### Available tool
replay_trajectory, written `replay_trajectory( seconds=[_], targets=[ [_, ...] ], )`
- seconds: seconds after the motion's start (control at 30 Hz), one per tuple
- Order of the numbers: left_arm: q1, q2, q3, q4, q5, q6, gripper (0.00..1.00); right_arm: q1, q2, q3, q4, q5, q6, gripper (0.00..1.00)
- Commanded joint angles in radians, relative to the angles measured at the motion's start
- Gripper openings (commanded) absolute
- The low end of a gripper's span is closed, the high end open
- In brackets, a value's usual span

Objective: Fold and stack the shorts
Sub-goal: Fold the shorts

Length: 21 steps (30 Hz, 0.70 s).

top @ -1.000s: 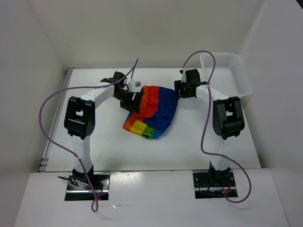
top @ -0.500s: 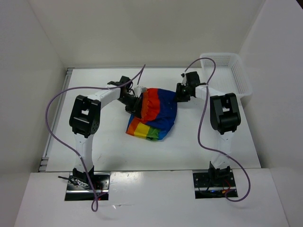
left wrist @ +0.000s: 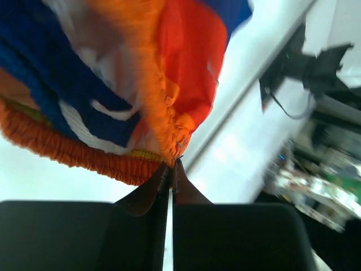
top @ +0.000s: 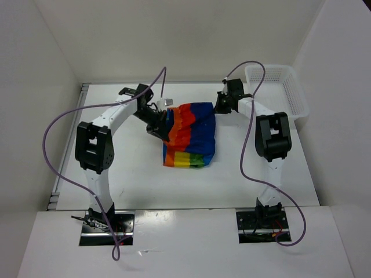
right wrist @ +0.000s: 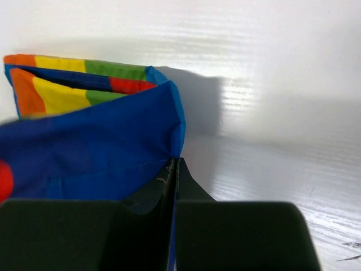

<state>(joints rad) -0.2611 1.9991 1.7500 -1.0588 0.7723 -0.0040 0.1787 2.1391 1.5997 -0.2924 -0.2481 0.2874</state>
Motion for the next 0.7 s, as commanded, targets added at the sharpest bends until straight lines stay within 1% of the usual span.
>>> replay_trajectory(
  seconds=[0.0,0.03,0.13,0.2,0.23,0.27,0.33,0.37,0.4,0.43,0.5,0.57,0.63,0.67],
  targets=[
    [-0.027,0.035,-0.11,-0.162,0.07,0.004,0.05,-0.007,0.008,0.059,0.021,0.039,-0.037,0.01],
    [-0.027,0.044,-0.162,-0.162,0.079,0.004,0.05,-0.007,0.008,0.059,0.021,0.04,-0.051,0.01],
    [-0.014,0.062,-0.216,-0.104,0.068,0.004,0.07,-0.007,-0.014,0.059,0.021,0.009,-0.117,0.01],
    [-0.013,0.075,-0.225,-0.063,0.042,0.004,0.1,-0.007,-0.039,0.049,0.021,0.009,-0.139,0.09],
    [-0.013,0.087,-0.225,-0.052,0.033,0.004,0.11,-0.007,-0.039,0.04,0.021,-0.005,-0.139,0.45],
    [-0.013,0.098,-0.225,-0.028,0.033,0.004,0.12,-0.007,-0.053,0.04,0.021,-0.014,-0.155,0.66],
    [-0.013,0.107,-0.216,-0.012,0.033,0.004,0.18,-0.007,-0.076,0.028,0.012,-0.014,-0.185,0.87],
    [-0.013,0.107,-0.204,-0.003,0.033,0.004,0.21,0.004,-0.085,0.016,0.012,-0.014,-0.195,0.89],
    [-0.013,0.107,-0.195,0.008,0.024,0.004,0.29,0.004,-0.096,0.005,0.001,-0.014,-0.212,0.9],
    [-0.013,0.107,-0.195,0.008,0.024,0.004,0.32,0.016,-0.122,0.005,0.001,-0.014,-0.212,0.9],
    [-0.013,0.075,-0.195,0.029,0.012,0.004,0.35,0.016,-0.151,-0.023,-0.01,-0.014,-0.238,0.9],
    [0.012,0.031,-0.184,0.04,0.012,0.004,0.41,0.016,-0.208,-0.053,-0.04,-0.014,-0.255,0.9],
    [0.031,-0.023,-0.17,0.052,0.012,0.004,0.46,0.016,-0.255,-0.09,-0.062,-0.04,-0.292,0.9],
    [0.042,-0.043,-0.161,0.062,0.012,0.004,0.48,0.016,-0.309,-0.113,-0.073,-0.069,-0.303,0.9]
  ],
)
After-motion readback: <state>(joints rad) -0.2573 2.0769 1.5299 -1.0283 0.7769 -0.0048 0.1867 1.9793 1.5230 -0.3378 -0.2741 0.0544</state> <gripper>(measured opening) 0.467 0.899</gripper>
